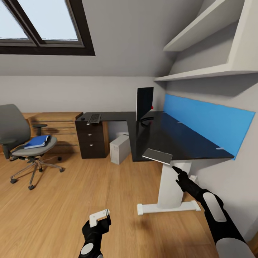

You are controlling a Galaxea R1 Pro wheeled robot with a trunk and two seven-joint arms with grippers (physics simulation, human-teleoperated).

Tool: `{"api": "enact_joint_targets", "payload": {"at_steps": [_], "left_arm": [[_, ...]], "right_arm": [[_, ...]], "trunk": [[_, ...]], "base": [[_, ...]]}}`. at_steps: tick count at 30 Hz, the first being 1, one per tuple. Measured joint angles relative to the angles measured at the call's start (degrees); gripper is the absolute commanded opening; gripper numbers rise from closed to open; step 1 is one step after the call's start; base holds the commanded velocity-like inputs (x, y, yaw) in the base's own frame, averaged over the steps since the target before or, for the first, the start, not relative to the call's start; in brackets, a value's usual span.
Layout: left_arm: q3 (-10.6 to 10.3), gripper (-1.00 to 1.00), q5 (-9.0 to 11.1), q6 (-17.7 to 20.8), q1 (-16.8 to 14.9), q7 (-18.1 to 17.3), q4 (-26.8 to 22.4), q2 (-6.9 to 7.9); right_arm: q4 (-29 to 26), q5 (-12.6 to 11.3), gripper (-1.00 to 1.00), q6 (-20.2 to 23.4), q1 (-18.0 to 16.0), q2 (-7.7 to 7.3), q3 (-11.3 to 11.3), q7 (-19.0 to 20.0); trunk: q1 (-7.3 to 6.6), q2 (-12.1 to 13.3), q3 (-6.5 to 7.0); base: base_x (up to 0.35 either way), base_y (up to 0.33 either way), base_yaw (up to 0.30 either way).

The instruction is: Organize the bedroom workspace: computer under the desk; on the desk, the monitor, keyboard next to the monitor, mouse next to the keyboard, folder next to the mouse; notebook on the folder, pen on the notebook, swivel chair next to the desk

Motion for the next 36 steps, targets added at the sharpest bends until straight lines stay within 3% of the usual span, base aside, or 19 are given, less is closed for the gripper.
{"api": "enact_joint_targets", "payload": {"at_steps": [36], "left_arm": [[-0.59, 1.0, -0.13, -0.01, 0.0, 0.14, 1.22, -0.05]], "right_arm": [[1.73, 0.11, 1.0, -0.27, 0.0, -0.31, -0.07, 0.05]], "trunk": [[0.01, 0.0, 0.0]], "base": [[0.109, 0.01, 0.0]]}}
